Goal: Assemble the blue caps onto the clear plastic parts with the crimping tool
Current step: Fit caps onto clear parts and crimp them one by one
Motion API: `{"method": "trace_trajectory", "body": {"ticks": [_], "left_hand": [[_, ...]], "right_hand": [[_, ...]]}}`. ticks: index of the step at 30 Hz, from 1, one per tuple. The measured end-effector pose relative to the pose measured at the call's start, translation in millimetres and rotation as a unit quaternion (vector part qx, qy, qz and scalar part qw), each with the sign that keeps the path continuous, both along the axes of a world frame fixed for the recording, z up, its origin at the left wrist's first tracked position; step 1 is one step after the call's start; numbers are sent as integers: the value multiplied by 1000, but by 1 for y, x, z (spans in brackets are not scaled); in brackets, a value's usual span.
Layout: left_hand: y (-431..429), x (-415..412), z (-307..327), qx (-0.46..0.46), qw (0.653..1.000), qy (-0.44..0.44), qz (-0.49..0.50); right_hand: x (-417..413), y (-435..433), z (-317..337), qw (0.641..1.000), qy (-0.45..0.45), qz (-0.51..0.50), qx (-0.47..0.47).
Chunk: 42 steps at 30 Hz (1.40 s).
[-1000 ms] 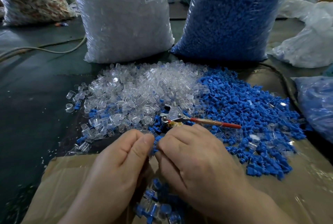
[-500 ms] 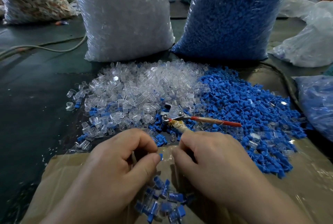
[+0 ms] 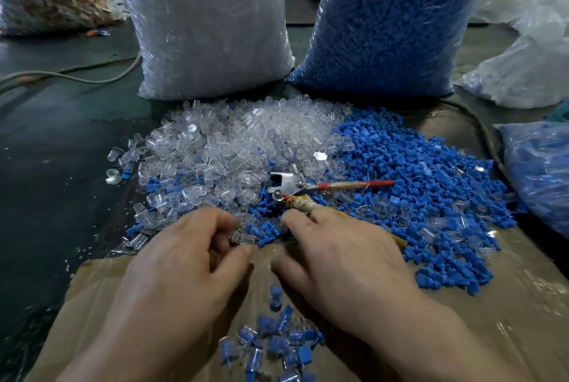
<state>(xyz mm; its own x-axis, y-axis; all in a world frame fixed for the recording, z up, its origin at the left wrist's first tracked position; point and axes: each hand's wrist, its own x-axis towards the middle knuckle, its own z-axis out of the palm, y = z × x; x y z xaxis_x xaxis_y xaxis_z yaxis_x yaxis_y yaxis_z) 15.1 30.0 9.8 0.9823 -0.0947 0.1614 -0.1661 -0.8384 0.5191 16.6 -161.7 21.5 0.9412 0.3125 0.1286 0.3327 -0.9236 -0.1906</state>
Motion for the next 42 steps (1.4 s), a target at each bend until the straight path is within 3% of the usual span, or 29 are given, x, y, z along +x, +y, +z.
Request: {"method": "trace_trajectory", "body": {"ticks": [3,5,25,30,42], "left_hand": [[-3,3,-5,113,993,5,15],[-7,4,-6,130,992,4,-3],[-14,3,-11,-18,998,-21,-48],[-14,1,-13,-40,999,-14,-5],[-14,1,-10,12,1000,-24,-16]], "right_hand": [[5,6,-1,1000,9,17,-18],[8,8,-2,999,7,31,-24],[9,7,-9,997,14,70,24],[8,6,-6,997,24,63,37],[6,6,-1,995,66,20,68]]}}
